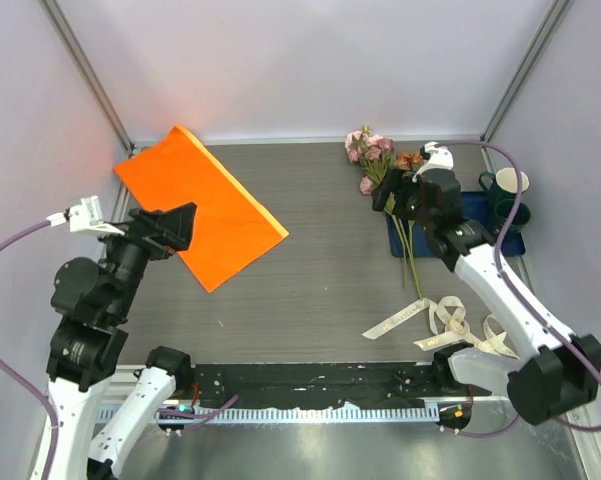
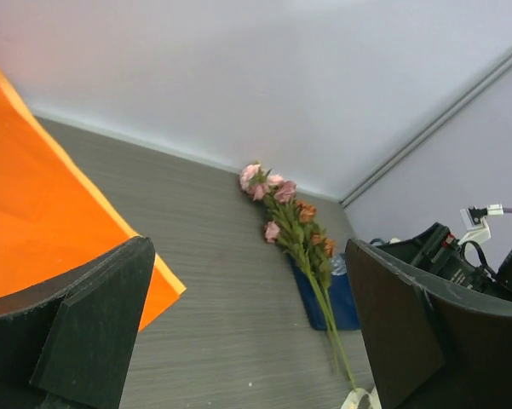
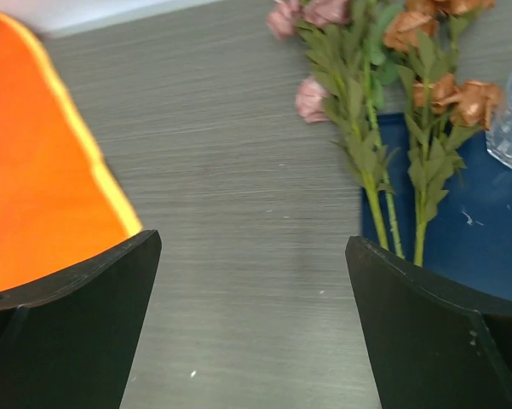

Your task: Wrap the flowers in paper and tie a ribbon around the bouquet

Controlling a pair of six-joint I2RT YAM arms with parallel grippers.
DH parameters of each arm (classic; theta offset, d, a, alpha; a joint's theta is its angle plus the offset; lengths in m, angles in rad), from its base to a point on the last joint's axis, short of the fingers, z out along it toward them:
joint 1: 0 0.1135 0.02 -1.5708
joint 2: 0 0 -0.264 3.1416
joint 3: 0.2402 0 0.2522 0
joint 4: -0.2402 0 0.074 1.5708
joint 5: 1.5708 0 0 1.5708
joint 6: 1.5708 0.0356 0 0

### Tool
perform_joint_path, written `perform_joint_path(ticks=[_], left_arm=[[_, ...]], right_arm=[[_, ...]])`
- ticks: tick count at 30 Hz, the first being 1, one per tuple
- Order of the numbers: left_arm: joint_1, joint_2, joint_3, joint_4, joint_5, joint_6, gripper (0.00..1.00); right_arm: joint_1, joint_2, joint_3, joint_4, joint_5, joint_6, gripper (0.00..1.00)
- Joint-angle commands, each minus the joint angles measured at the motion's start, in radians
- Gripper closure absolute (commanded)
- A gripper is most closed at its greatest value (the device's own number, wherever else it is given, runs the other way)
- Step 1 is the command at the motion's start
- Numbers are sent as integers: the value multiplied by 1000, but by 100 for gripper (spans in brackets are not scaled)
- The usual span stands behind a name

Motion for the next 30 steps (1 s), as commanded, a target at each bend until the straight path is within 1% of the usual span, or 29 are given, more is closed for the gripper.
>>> perform_joint_path(ticks=[1,4,8,9,10,11,13,15,16,17,19,20,21,23,25,26,27,29,30], left_arm=[[6,68,-2,-12,-35,48,0],[4,99,-8,-25,-11,49,0],[6,166,-26,-42,8,19,0],[6,209,-30,-56,12,8,0],[4,231,-43,-55,20,-18,0],[4,255,-49,-52,26,-29,0],[6,340,-65,-47,32,-50,0],[7,404,-80,-24,28,-75,0],[7,468,-95,-15,23,-84,0],[9,498,-105,7,17,-108,0],[10,586,-126,28,3,-115,13],[10,611,-134,45,-17,-128,22],[10,637,-149,56,-67,-135,26],[10,700,-163,91,-122,-156,37],[10,767,-172,112,-202,-165,42],[12,792,-172,128,-216,-173,45],[15,817,-162,131,-219,-187,49],[16,898,-143,125,-225,-199,56],[18,926,-125,119,-228,-207,58]], right_arm=[[2,64,69,123,172,1,2],[0,133,79,177,165,33,2],[3,273,111,294,-10,96,2],[14,306,128,330,-76,104,2],[27,383,154,351,-84,109,2],[41,418,169,385,-84,107,2],[83,531,223,416,-151,113,2],[109,608,247,506,-182,122,2],[133,644,276,534,-228,130,4],[150,728,301,558,-242,135,6],[191,815,402,540,-276,114,20],[202,895,440,504,-299,101,27],[213,937,508,490,-320,86,32],[238,1013,536,503,-348,67,34],[245,1047,557,531,-372,70,35],[248,1090,572,537,-401,70,36],[252,1110,624,519,-423,67,38],[264,1149,675,453,-447,60,39],[268,1173,700,447,-455,49,39]])
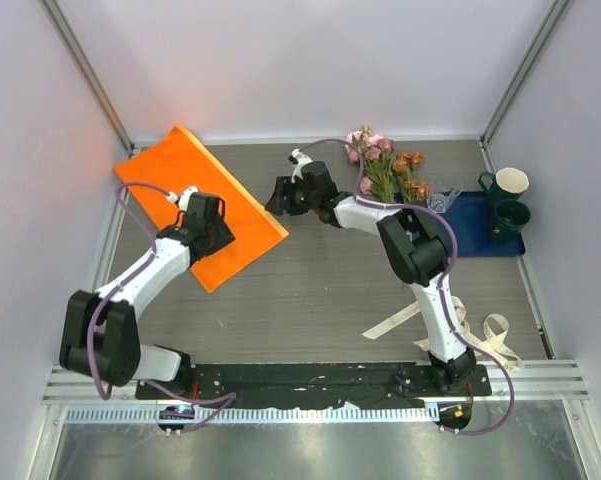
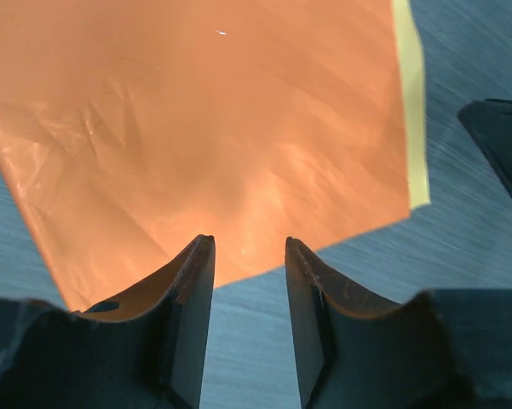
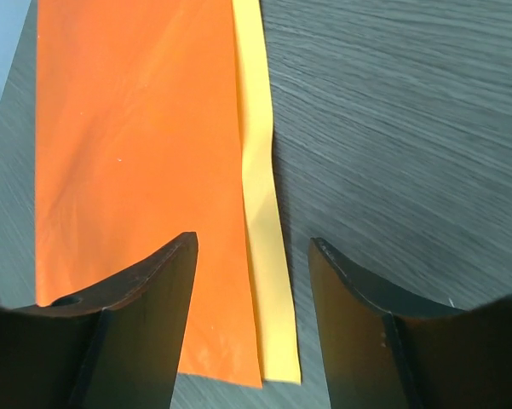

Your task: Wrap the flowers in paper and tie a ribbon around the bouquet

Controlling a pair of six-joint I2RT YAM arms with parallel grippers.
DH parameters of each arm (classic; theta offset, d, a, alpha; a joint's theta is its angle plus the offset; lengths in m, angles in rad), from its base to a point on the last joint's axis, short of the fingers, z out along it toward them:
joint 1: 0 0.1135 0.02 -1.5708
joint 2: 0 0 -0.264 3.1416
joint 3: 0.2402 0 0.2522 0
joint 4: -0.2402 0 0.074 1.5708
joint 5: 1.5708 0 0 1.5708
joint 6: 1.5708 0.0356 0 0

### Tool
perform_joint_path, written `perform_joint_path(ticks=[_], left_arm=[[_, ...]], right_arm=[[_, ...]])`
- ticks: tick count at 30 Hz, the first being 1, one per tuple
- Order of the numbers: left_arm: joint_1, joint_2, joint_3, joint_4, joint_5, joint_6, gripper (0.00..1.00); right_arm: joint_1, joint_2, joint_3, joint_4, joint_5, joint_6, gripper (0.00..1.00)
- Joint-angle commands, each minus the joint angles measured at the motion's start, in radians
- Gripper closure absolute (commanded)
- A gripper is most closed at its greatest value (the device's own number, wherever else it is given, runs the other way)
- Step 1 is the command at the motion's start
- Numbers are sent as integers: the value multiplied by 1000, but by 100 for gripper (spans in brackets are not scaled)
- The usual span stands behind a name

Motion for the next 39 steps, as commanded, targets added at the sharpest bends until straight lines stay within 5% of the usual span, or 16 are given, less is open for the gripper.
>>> perform_joint_path(ticks=[1,4,11,23,26,31,39], left_arm=[[10,113,58,66,-103,-60,62],[10,173,59,31,-201,-123,76],[33,260,42,19,-220,-183,85],[65,292,36,32,-145,-180,87],[80,308,38,35,-116,-178,89],[93,322,35,31,-99,-174,91],[93,311,24,31,-97,-174,93]], right_arm=[[9,41,128,-6,-87,-42,41],[20,91,159,-11,-91,-53,53],[26,162,224,-62,-122,-59,54],[38,167,219,-89,-93,-83,57],[38,124,204,-111,-15,-129,47],[41,64,207,-123,2,-169,44],[55,93,187,-111,-65,-163,57]])
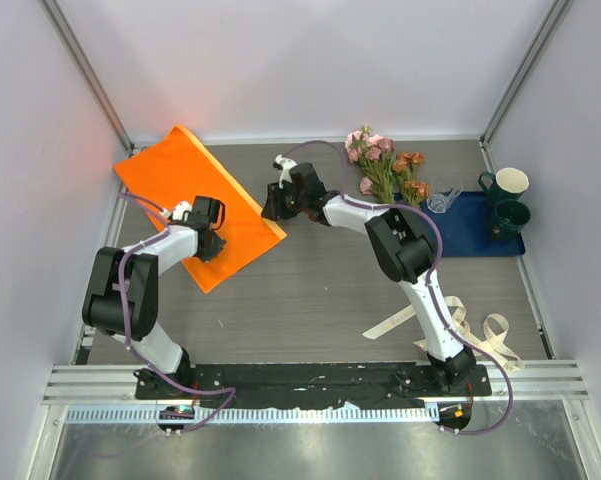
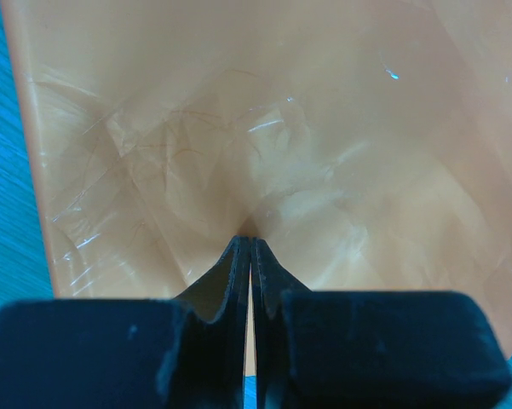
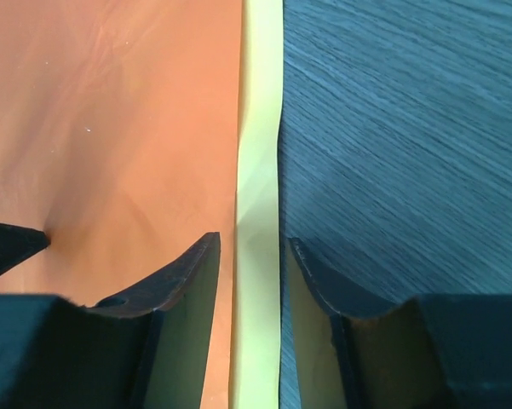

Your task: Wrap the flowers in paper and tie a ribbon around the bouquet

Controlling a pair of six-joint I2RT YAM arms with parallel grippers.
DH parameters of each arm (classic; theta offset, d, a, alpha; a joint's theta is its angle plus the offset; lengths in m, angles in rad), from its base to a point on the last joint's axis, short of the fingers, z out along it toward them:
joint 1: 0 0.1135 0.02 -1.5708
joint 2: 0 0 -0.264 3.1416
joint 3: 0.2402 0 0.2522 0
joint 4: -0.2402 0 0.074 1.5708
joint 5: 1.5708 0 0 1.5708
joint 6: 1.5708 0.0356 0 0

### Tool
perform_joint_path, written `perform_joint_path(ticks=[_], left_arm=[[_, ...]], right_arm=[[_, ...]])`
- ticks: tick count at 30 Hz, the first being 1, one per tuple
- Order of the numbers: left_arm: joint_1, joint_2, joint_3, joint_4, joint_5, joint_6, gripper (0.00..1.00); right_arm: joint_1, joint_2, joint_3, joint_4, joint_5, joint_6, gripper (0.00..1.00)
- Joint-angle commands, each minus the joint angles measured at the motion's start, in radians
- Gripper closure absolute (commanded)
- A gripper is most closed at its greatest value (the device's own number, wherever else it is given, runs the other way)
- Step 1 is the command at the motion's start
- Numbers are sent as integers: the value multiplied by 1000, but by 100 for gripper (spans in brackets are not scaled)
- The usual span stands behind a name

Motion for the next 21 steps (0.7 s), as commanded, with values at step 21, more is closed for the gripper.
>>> perform_joint_path(ticks=[21], left_arm=[[5,-11,-12,18,17,4,93]], right_arm=[[16,104,160,-110,-39,-10,60]])
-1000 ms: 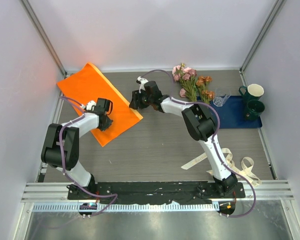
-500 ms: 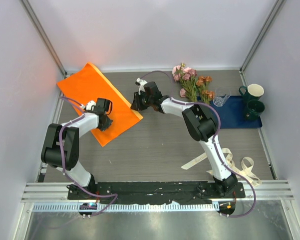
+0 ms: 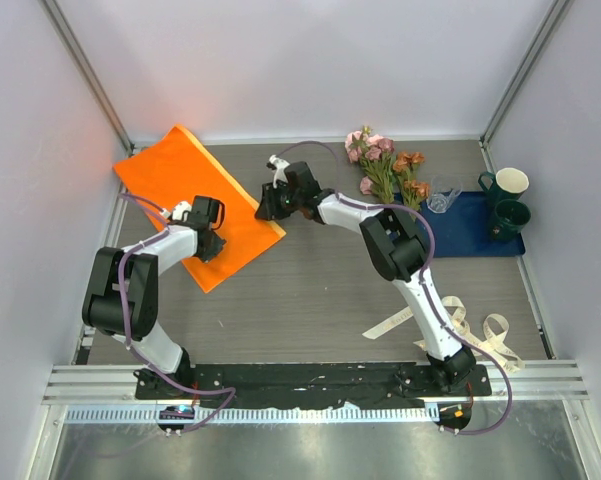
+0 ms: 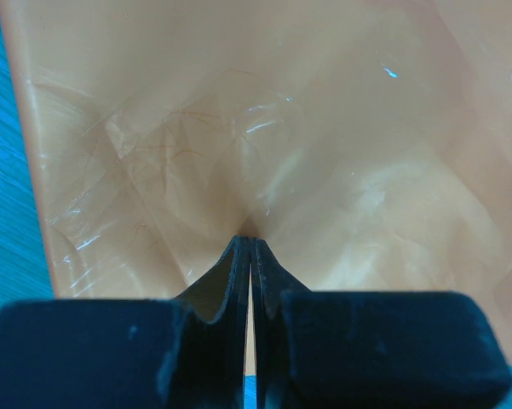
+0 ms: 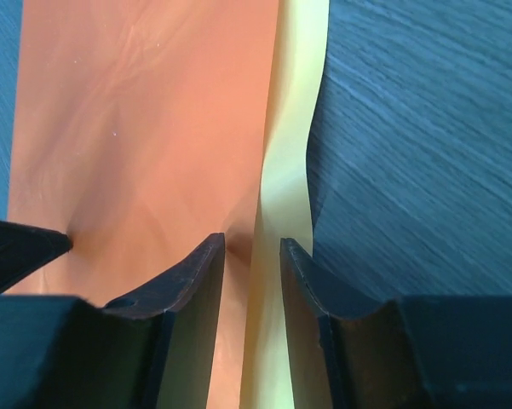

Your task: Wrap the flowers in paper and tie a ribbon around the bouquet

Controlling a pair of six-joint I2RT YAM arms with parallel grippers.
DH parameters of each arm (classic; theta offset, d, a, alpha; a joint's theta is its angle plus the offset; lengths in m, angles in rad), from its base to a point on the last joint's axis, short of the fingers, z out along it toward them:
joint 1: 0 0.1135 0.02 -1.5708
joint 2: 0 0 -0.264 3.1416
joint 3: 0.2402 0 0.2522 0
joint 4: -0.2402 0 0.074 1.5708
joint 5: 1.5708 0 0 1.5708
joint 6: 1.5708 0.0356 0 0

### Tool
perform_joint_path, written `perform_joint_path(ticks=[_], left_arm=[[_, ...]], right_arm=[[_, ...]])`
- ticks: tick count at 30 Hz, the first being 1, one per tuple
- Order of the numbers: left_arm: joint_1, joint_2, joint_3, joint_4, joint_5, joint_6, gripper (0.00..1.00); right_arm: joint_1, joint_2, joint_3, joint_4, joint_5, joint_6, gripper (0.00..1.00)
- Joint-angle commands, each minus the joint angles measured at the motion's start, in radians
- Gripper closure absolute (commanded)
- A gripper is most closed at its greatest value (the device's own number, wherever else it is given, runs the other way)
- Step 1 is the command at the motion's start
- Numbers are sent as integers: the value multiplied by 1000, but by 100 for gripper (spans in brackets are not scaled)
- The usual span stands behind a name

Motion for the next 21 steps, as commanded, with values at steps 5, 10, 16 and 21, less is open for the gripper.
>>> perform_joint_path(ticks=[5,10,16,21], left_arm=[[4,-12,-13,18,11,7,93],[6,-3,-9,18,17,12,93],[6,-13,-21,29,18,12,93],[7,-18,-24,30,17,13,93]], right_arm=[[7,92,140,-117,1,-15,58],[13,24,22,70,-152,71,61],[11,-45,-91,303,-252,212,65],[-1,-71,-128,433,-300,319,64]])
